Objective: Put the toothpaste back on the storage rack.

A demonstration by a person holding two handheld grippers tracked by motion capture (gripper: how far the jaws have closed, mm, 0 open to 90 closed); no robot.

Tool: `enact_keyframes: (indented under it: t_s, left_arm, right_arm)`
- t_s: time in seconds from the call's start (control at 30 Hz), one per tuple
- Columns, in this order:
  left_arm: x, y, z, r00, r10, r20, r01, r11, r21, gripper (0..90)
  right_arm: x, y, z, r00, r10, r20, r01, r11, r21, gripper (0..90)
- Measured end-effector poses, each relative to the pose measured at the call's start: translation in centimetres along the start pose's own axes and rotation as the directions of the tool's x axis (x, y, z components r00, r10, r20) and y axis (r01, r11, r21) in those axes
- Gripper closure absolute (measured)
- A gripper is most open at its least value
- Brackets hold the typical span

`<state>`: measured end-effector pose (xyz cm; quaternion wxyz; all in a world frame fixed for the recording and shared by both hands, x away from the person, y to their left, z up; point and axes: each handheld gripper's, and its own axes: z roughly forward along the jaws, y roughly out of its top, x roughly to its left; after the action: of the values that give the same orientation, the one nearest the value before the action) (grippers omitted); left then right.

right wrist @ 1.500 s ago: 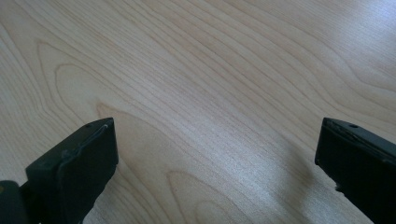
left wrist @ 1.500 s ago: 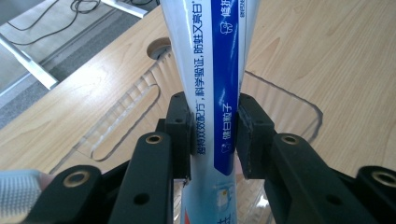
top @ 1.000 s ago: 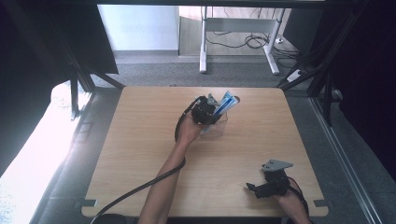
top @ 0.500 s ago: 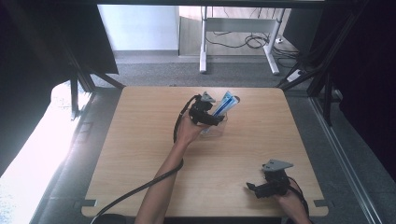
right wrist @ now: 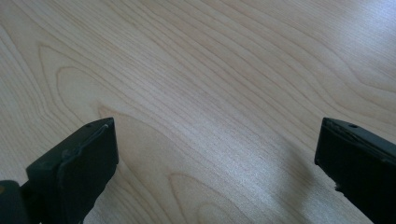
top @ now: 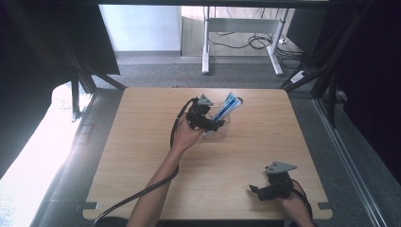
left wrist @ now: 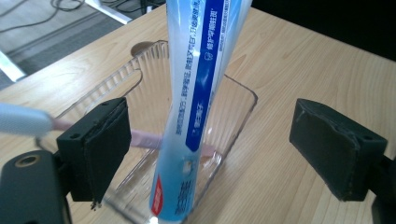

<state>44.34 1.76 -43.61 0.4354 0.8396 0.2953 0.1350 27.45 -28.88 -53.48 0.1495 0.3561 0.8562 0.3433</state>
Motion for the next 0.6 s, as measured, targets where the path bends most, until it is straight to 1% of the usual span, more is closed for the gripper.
enact_keyframes:
  t_s: [0.13, 0.2, 0.27, 0.47, 0.5, 0.57, 0.6]
  left_arm:
    - [-0.5, -0.3, -1.2, 0.9999, 0.016, 0.007, -0.016, 0.9999, -0.006, 12.9]
    - [-0.7, -0.4, -1.7, 0.9999, 0.014, 0.007, -0.014, 0.9999, -0.008, 13.0]
    - [-0.8, -0.6, -2.2, 0.9997, 0.023, 0.008, -0.023, 0.9997, -0.01, 13.0]
    - [-1.2, -1.7, -3.6, 0.9989, 0.047, -0.003, -0.047, 0.9989, 0.006, 13.0]
    - [-1.2, -1.7, -3.6, 0.9989, 0.047, -0.003, -0.047, 0.9989, 0.006, 13.0]
    - [-1.4, -2.4, -4.2, 0.9987, 0.051, -0.005, -0.05, 0.9986, 0.015, 13.0]
    - [-1.4, -2.6, -4.5, 0.9983, 0.058, -0.008, -0.058, 0.9981, 0.018, 13.0]
  right_arm:
    - [0.0, 0.0, 0.0, 1.0, -0.001, 0.002, 0.001, 1.0, 0.0, 0.0]
    - [0.0, 0.0, 0.0, 1.0, -0.001, 0.002, 0.001, 1.0, -0.001, 0.0]
    - [0.0, 0.0, 0.0, 1.0, -0.004, 0.003, 0.004, 1.0, -0.002, 0.0]
    - [0.1, 0.1, 0.0, 1.0, -0.004, 0.002, 0.004, 1.0, -0.002, 0.0]
    - [0.1, 0.1, 0.0, 1.0, -0.005, 0.002, 0.005, 1.0, -0.002, 0.0]
    - [0.1, 0.1, 0.0, 1.0, -0.004, 0.002, 0.004, 1.0, -0.001, 0.0]
    - [0.1, 0.1, 0.0, 1.0, -0.005, 0.002, 0.005, 1.0, -0.001, 0.0]
